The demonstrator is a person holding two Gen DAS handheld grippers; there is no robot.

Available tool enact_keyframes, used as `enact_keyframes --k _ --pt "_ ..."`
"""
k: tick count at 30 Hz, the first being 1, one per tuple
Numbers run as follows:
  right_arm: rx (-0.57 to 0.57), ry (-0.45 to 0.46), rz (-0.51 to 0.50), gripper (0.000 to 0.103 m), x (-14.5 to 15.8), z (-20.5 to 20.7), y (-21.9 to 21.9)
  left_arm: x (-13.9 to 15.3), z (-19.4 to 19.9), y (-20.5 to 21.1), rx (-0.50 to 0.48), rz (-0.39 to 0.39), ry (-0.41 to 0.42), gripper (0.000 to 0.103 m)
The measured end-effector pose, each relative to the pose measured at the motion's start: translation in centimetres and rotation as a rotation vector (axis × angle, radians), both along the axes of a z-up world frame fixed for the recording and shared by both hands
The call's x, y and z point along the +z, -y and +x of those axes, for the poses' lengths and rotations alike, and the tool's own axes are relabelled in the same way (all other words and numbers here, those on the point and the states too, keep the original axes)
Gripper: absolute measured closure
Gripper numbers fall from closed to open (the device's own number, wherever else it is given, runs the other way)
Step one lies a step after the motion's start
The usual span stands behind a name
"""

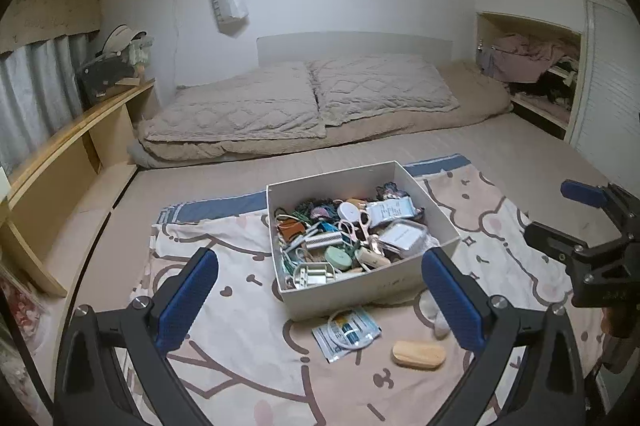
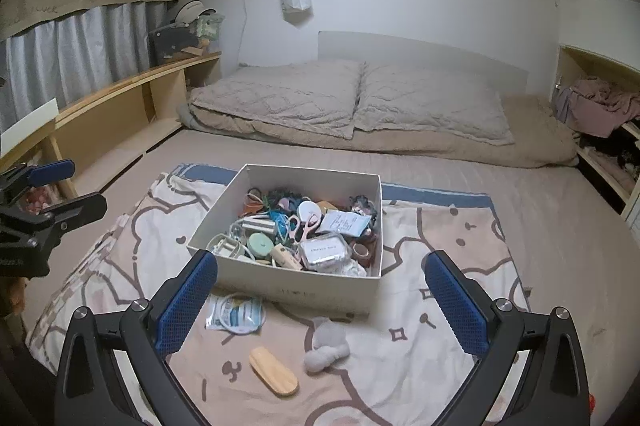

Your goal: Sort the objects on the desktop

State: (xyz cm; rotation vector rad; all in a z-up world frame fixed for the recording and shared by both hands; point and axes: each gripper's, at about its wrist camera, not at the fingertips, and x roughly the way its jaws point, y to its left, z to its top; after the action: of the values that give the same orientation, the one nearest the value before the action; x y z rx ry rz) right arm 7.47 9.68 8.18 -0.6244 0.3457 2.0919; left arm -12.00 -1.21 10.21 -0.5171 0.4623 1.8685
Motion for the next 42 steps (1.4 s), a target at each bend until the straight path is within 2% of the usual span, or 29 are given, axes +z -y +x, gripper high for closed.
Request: enact_keyframes --k 8,18,42 --pt "0.012 -0.017 0.016 0.000 -0.4 1.1 2.2 -1.3 2.0 1.5 -0.009 0.003 -0.016 0.001" --pt "0.022 -0.014 0.062 0.000 -1.2 1.8 4.4 -2.7 2.1 3.7 0.028 0.032 0.002 0.001" --pt "0.030 -0.010 0.051 0.000 -2.6 2.0 5.9 -4.4 3.2 5.3 -0.002 0.019 -0.014 0.001"
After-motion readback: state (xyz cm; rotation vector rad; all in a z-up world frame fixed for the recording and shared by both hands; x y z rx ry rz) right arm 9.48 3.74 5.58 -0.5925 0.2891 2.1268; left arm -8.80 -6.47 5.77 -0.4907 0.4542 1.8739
